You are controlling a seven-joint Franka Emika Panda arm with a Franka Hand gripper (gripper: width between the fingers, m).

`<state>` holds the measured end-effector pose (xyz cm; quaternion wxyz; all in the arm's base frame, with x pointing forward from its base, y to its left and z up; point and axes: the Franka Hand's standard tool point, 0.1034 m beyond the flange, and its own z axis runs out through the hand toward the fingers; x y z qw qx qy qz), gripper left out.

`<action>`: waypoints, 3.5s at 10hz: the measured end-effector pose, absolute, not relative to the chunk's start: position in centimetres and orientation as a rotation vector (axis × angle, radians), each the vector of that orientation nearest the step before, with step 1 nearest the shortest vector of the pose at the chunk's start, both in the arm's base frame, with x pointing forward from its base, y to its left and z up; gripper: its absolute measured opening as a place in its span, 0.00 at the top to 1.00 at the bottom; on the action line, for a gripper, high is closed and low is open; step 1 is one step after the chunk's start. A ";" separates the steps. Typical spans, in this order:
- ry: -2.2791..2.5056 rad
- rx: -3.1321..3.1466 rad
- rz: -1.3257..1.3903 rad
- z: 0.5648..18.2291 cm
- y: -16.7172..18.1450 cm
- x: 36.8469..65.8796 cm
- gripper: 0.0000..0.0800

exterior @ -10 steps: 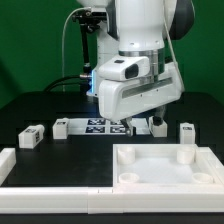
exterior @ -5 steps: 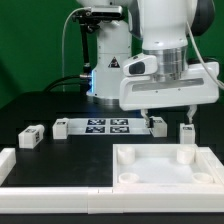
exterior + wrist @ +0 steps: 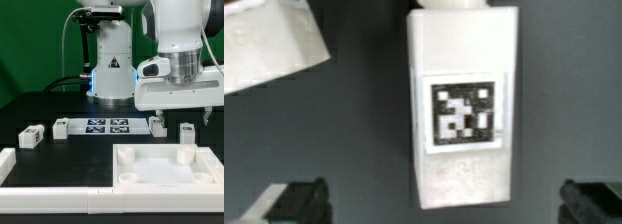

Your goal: Assemble one leg

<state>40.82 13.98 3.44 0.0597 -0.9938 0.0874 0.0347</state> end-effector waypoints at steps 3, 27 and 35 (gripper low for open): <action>0.195 -2.990 0.413 3.6 13.5 40.1 0.19; 0.141 -2.731 1.296 1.2 15.7 38.5 0.64; 0.103 -2.765 1.231 8.9 15.3 40.6 0.64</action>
Offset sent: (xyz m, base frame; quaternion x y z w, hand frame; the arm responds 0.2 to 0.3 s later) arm -0.0010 0.0074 -0.0045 -0.0161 -0.2443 -0.0596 0.9677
